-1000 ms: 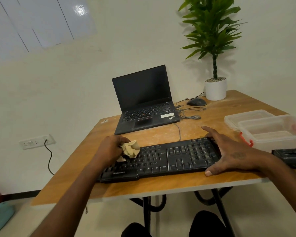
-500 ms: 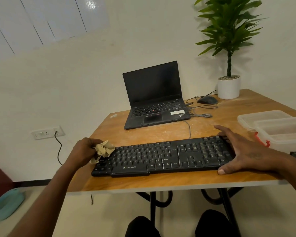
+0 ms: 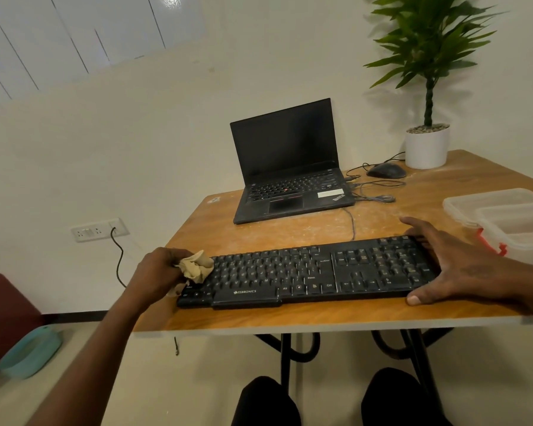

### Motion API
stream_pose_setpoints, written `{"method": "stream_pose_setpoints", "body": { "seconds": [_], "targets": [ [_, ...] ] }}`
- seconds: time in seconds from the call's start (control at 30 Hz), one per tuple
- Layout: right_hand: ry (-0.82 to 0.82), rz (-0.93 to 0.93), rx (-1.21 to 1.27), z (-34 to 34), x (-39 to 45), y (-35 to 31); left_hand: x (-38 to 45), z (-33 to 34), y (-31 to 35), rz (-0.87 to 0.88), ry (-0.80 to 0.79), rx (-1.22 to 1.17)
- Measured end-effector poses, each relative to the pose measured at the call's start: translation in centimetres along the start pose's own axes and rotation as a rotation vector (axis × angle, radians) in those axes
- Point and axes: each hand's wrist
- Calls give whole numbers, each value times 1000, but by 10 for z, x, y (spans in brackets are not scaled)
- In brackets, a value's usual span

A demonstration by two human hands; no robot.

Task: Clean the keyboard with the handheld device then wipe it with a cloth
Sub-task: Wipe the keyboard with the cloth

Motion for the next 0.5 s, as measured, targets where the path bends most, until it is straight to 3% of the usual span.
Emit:
{"method": "stream_pose_setpoints", "body": {
  "seconds": [0.5],
  "targets": [
    [-9,-24,12,0,-4,-2,29,55,107,241,-148,16]
  ]
}}
Point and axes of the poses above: each hand's wrist, its own x-axis towards the middle knuckle, its own z-axis out of the palm, y = z × x, and after that the axes turned 9 degrees about -y, right-handed
